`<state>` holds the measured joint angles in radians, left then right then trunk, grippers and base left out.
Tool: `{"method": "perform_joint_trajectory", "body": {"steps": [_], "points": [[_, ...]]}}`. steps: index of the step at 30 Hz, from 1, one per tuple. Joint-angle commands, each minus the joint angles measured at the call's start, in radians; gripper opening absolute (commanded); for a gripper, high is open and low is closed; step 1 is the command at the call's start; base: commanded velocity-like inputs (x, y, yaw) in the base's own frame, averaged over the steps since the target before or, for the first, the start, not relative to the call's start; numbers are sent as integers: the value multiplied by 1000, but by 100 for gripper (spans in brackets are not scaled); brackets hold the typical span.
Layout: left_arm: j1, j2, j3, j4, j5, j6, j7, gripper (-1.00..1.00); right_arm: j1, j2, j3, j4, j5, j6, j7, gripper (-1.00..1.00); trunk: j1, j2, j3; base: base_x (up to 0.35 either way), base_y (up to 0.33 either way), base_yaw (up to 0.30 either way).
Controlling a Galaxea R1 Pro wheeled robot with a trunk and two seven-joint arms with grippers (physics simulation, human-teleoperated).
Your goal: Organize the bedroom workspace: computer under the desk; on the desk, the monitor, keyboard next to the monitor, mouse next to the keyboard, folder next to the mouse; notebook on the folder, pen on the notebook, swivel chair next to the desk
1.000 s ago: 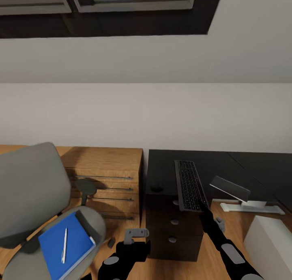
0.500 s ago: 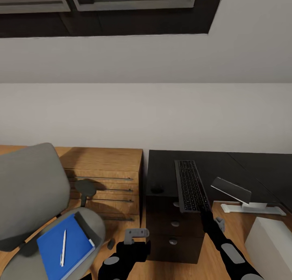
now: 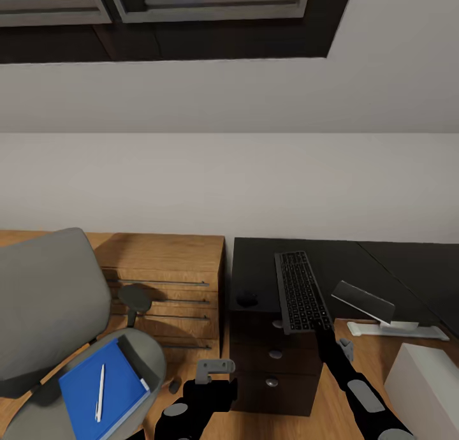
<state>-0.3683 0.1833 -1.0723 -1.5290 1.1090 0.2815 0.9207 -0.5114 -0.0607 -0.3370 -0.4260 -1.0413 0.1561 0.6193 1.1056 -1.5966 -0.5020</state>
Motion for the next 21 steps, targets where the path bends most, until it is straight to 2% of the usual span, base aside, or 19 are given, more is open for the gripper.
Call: {"method": "perform_joint_trajectory", "body": {"steps": [1, 11, 12, 16, 20, 21], "points": [[-1, 1, -2, -1, 3, 4, 6, 100, -1, 1, -4, -12, -10, 11, 3, -100, -4, 7, 2, 0, 0, 0], [-1, 1, -2, -1, 3, 3, 6, 100, 2, 18, -5, -103, -5, 11, 1, -100, -42, 77, 33, 0, 0, 0], [-1, 1, -2, -1, 3, 3, 6, 100, 11, 37, -5, -161, -3, 11, 0, -100, -46, 84, 37, 0, 0, 0], [-1, 1, -2, 0, 3, 3, 6, 100, 74, 75, -5, -301, 17, 11, -27, -100, -61, 112, 49, 0, 0, 0], [-1, 2, -2, 0, 3, 3, 6, 100, 167, 119, -5, -492, 37, 12, -119, -100, -77, 140, 62, 0, 0, 0], [-1, 2, -2, 0, 3, 3, 6, 100, 212, 137, -5, -582, 40, 14, -160, -100, -81, 147, 65, 0, 0, 0]]}}
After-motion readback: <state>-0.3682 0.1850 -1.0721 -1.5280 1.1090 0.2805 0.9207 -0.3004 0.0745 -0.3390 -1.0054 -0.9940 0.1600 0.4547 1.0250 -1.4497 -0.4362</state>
